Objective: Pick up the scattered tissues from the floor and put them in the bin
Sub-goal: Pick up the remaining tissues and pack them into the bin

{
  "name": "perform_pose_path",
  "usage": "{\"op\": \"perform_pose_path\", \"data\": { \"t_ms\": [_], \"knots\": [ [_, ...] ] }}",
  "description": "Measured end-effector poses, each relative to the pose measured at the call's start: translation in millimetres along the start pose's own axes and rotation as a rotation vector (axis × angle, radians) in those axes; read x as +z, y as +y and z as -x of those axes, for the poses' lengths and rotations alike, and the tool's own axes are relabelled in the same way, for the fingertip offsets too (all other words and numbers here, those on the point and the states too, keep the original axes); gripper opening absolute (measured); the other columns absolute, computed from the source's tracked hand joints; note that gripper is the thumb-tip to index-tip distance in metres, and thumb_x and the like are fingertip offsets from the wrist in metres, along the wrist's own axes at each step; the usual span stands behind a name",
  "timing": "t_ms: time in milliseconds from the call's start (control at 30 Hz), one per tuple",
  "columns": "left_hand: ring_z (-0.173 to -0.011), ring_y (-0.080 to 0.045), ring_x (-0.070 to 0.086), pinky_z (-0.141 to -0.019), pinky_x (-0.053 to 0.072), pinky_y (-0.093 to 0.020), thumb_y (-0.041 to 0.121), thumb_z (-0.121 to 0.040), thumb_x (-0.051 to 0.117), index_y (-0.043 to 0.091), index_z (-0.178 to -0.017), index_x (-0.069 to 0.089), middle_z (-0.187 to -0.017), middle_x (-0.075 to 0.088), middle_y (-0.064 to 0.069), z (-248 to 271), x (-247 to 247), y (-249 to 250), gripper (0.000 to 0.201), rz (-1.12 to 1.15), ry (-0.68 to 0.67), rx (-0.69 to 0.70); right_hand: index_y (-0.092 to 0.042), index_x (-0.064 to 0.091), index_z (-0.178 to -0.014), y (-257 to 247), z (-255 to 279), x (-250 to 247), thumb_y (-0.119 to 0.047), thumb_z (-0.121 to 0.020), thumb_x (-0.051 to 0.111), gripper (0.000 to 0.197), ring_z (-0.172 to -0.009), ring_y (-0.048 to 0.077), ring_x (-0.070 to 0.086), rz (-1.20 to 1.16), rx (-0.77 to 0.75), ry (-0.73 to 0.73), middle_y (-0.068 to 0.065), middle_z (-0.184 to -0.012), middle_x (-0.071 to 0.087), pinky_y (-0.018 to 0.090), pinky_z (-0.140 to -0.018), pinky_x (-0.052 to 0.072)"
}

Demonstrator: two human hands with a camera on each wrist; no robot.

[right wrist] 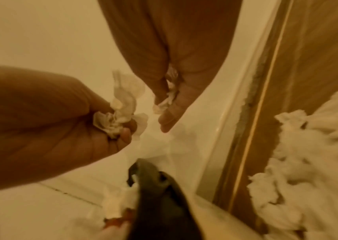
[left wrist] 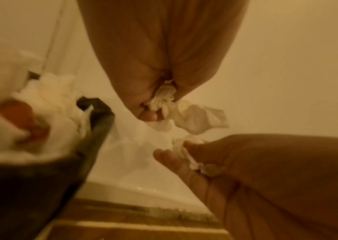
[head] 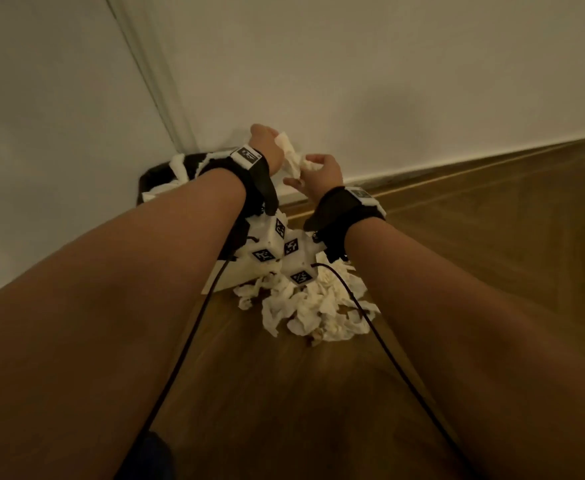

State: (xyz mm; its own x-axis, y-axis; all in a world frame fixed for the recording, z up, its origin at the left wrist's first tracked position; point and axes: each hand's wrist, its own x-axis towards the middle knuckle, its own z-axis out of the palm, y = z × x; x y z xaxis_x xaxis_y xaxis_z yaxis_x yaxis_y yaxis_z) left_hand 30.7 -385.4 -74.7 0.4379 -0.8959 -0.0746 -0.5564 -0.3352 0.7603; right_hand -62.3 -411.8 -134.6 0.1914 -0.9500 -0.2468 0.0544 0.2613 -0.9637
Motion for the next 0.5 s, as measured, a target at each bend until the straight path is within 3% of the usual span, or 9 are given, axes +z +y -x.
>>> {"op": "perform_pose_path", "data": {
  "t_ms": [67, 133, 167, 233, 333, 367, 433, 500],
  "knots": [
    [-0.112, -0.023, 0.052, -0.096, 0.041, -0.029, 0.007, -0.094, 0.041, 0.01, -0.133, 0.049, -0.13, 0.053, -0.013, -5, -29, -11, 0.039, -0.132, 0.048, 0.062, -0.009, 0.051, -0.105, -12, -7, 19, -0.002, -0.079, 0.067, 0.031, -0.097, 0.034, 0.061, 0.039, -0.013, -0.008, 0.016, -0.106, 0.058, 0.041, -0.075, 0.058],
    [-0.12, -0.029, 0.052, -0.097, 0.04, -0.029, 0.009, -0.094, 0.045, 0.014, -0.125, 0.059, -0.131, 0.055, -0.015, -8, -55, -29, 0.035, -0.184, 0.128, 0.065, -0.015, 0.054, -0.08, -22, -10, 37, -0.004, -0.078, 0.07, 0.02, -0.076, 0.029, 0.063, 0.063, -0.057, -0.013, 0.01, -0.084, 0.06, 0.031, -0.054, 0.056],
    [-0.119, -0.029, 0.053, -0.096, 0.041, -0.028, 0.01, -0.093, 0.047, 0.013, -0.122, 0.062, -0.128, 0.057, -0.015, -9, -66, -38, 0.032, -0.191, 0.167, 0.065, -0.016, 0.054, -0.071, -25, -13, 45, -0.003, -0.078, 0.071, 0.022, -0.069, 0.027, 0.063, 0.1, -0.089, -0.012, 0.008, -0.077, 0.06, 0.027, -0.05, 0.053],
    [-0.114, -0.028, 0.057, -0.094, 0.043, -0.027, 0.01, -0.093, 0.05, 0.011, -0.117, 0.065, -0.122, 0.062, -0.013, -9, -85, -59, 0.028, -0.165, 0.19, 0.058, -0.016, 0.059, -0.063, -29, -17, 60, -0.004, -0.079, 0.072, 0.023, -0.071, 0.024, 0.065, 0.248, -0.149, -0.035, 0.004, -0.072, 0.064, 0.027, -0.057, 0.057],
    [-0.109, -0.025, 0.059, -0.087, 0.045, -0.024, 0.01, -0.089, 0.059, 0.012, -0.11, 0.068, -0.118, 0.064, -0.009, -7, -104, -88, 0.023, -0.146, 0.219, 0.024, -0.007, 0.073, -0.079, -35, -21, 78, -0.009, -0.084, 0.069, 0.006, -0.09, 0.024, 0.067, 0.476, -0.206, -0.119, 0.01, -0.091, 0.07, 0.035, -0.084, 0.056],
    [-0.107, -0.024, 0.06, -0.085, 0.046, -0.024, 0.012, -0.086, 0.064, 0.013, -0.107, 0.069, -0.116, 0.065, -0.008, -7, -108, -96, 0.022, -0.168, 0.242, 0.021, -0.006, 0.075, -0.089, -38, -20, 83, -0.011, -0.086, 0.067, 0.01, -0.096, 0.025, 0.066, 0.562, -0.216, -0.132, 0.011, -0.099, 0.071, 0.034, -0.089, 0.054],
    [-0.102, -0.022, 0.06, -0.08, 0.045, -0.023, 0.016, -0.08, 0.071, 0.014, -0.1, 0.069, -0.11, 0.065, -0.006, -5, -113, -110, 0.02, -0.216, 0.254, 0.033, -0.006, 0.072, -0.103, -40, -15, 94, -0.011, -0.09, 0.058, 0.019, -0.104, 0.026, 0.062, 0.714, -0.204, -0.189, 0.012, -0.11, 0.068, 0.029, -0.094, 0.049],
    [-0.102, -0.02, 0.058, -0.077, 0.038, -0.02, 0.021, -0.077, 0.074, 0.014, -0.096, 0.067, -0.108, 0.064, -0.004, -6, -116, -118, 0.021, -0.319, 0.228, 0.061, -0.005, 0.067, -0.114, -36, -7, 104, -0.012, -0.093, 0.053, 0.026, -0.11, 0.028, 0.059, 0.819, -0.158, -0.268, 0.014, -0.119, 0.064, 0.032, -0.096, 0.047]
  ]
}}
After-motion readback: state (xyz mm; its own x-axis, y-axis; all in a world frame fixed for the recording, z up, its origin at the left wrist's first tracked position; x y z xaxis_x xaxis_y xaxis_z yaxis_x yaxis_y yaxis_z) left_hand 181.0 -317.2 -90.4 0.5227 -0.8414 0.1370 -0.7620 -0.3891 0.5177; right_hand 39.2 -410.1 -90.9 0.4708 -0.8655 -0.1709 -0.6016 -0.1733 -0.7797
